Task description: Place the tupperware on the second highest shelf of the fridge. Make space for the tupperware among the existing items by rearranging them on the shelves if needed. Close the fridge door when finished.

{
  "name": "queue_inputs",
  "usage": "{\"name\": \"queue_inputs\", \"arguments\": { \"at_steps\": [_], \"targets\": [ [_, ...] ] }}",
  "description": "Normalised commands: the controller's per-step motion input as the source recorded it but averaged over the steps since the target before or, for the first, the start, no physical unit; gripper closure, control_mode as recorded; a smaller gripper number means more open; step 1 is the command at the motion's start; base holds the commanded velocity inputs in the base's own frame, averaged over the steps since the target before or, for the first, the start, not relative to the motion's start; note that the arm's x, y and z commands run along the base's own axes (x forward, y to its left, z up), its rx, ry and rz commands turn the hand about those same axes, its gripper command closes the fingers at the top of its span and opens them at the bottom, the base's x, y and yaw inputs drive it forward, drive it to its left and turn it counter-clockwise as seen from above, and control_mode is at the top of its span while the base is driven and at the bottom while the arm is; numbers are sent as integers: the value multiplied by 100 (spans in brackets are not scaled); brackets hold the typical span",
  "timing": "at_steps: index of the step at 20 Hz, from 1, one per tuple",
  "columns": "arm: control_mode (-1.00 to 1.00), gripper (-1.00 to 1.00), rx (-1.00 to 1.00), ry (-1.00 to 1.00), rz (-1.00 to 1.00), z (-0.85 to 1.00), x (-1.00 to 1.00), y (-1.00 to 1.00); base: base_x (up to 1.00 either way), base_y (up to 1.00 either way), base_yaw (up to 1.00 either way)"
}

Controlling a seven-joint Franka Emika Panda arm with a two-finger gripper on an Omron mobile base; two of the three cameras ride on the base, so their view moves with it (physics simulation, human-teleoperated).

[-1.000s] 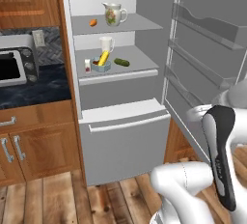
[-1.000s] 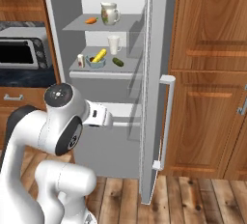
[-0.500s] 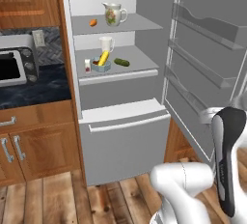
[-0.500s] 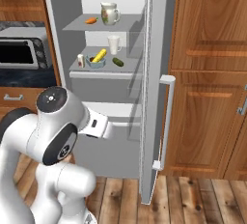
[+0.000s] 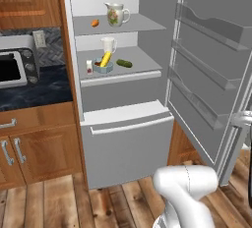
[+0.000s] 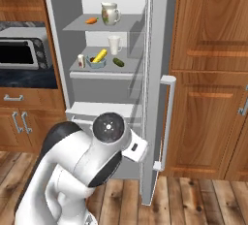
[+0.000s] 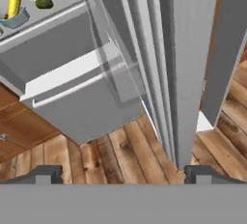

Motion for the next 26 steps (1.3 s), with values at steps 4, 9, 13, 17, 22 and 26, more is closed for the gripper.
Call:
{"name": "queue_inputs", "arguments": {
  "at_steps": [4, 9, 13, 17, 22, 26],
  "targets": [
    [-100, -100, 28, -2, -13, -8, 0, -100, 0, 0, 0],
    [-100, -100, 36, 0, -9, 0, 4, -91, 0, 0, 0],
    [-100, -100, 34, 0, -4, -1, 14, -67, 0, 0, 0],
    [-100, -100, 32, 0, 0, -8, 29, -51, 0, 0, 0],
    [-100, -100, 36, -1, -2, 0, 29, -53, 0, 0, 0],
    [-100, -100, 28, 0, -2, -5, 48, -28, 0, 0, 0]
  ]
}}
